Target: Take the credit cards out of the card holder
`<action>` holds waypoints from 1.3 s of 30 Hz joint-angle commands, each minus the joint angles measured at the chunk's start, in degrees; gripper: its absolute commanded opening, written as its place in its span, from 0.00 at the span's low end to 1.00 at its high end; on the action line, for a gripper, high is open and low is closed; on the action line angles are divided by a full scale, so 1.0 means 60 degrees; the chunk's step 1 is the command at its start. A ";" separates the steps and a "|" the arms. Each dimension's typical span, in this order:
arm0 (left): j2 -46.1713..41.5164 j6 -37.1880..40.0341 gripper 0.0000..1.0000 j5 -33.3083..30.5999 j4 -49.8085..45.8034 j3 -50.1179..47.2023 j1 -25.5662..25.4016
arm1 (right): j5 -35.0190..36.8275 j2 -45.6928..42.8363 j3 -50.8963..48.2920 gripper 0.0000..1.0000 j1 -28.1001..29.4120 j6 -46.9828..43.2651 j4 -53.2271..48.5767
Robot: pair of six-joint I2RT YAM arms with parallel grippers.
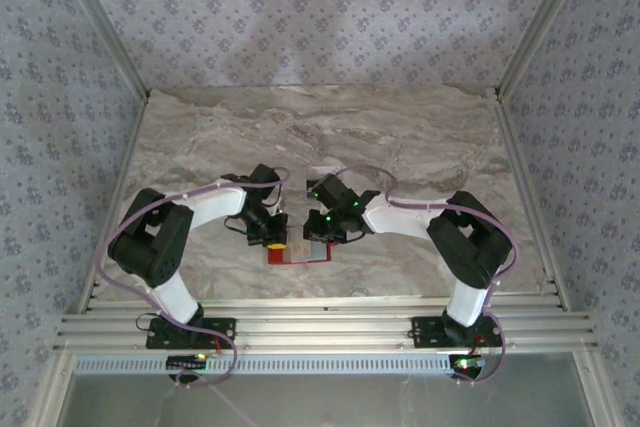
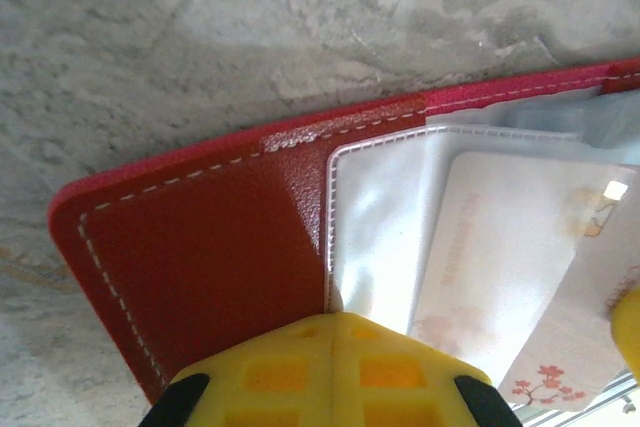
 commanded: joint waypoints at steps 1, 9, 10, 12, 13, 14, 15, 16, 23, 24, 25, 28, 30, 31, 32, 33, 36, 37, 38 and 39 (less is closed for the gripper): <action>0.0495 0.0094 0.01 -0.1612 -0.0979 -0.0339 0.0069 | -0.0524 -0.0066 -0.0193 0.13 -0.0056 0.0414 0.0700; 0.0448 0.0092 0.00 -0.1618 -0.1005 -0.0368 0.0079 | -0.0174 -0.0252 -0.0196 0.04 -0.0079 0.0246 0.0240; 0.0430 0.0092 0.00 -0.1618 -0.1008 -0.0357 0.0078 | -0.0029 -0.0303 -0.0123 0.04 -0.0087 0.0123 -0.0059; 0.0368 0.0080 0.01 -0.1617 -0.1023 -0.0356 0.0081 | 0.0265 -0.0409 0.0103 0.03 -0.0105 -0.0274 -0.0788; 0.0324 0.0077 0.00 -0.1618 -0.1037 -0.0344 0.0077 | 0.0388 -0.0474 0.0209 0.02 -0.0106 -0.0460 -0.1162; 0.0283 0.0077 0.01 -0.1618 -0.1050 -0.0318 0.0071 | 0.0544 -0.0547 0.0330 0.02 -0.0105 -0.0670 -0.1489; 0.0244 0.0084 0.00 -0.1619 -0.1074 -0.0307 0.0074 | 0.0684 -0.0619 0.0435 0.01 -0.0106 -0.0889 -0.1782; 0.0222 0.0092 0.00 -0.1594 -0.1092 -0.0272 0.0069 | 0.0791 -0.0663 0.0551 0.01 -0.0120 -0.1089 -0.2028; -0.0152 0.0005 0.03 -0.1282 -0.1082 -0.0077 0.0056 | 0.0915 -0.0823 0.1546 0.00 -0.0252 -0.3047 -0.3701; -0.0253 -0.0032 0.04 -0.1240 -0.1056 -0.0045 0.0068 | 0.0924 -0.0808 0.1758 0.00 -0.0275 -0.3556 -0.4009; -0.0357 -0.0061 0.05 -0.1199 -0.1063 0.0000 0.0058 | 0.0962 -0.0809 0.2095 0.00 -0.0274 -0.4083 -0.4151; -0.0689 -0.0171 0.08 -0.1165 -0.1093 0.0120 0.0063 | 0.1568 -0.0700 0.2924 0.00 -0.0254 -0.5816 -0.5242; -0.0915 -0.0215 0.10 -0.1164 -0.1111 0.0190 0.0075 | 0.1732 -0.0472 0.3482 0.00 -0.0267 -0.6864 -0.5980; -0.0998 -0.0244 0.10 -0.1186 -0.1105 0.0198 0.0070 | 0.1837 -0.0328 0.3786 0.00 -0.0322 -0.7405 -0.6258; -0.1077 -0.0273 0.10 -0.1180 -0.1111 0.0210 0.0072 | 0.1919 -0.0115 0.4163 0.00 -0.0369 -0.7985 -0.6662; -0.1145 -0.0287 0.11 -0.1179 -0.1121 0.0252 0.0068 | 0.2019 0.0108 0.4508 0.00 -0.0409 -0.8515 -0.7026; -0.1292 -0.0281 0.11 -0.1222 -0.1213 0.0316 0.0082 | 0.2477 0.0674 0.5344 0.00 -0.0498 -1.0402 -0.7897; -0.1366 -0.0275 0.11 -0.1245 -0.1234 0.0304 0.0099 | 0.2598 0.0840 0.5574 0.00 -0.0519 -1.0942 -0.8120; -0.1436 -0.0272 0.11 -0.1290 -0.1260 0.0294 0.0119 | 0.2687 0.1022 0.5946 0.00 -0.0616 -1.1525 -0.8375; -0.1515 -0.0266 0.13 -0.1330 -0.1258 0.0261 0.0159 | 0.2685 0.1208 0.6311 0.00 -0.0720 -1.2002 -0.8613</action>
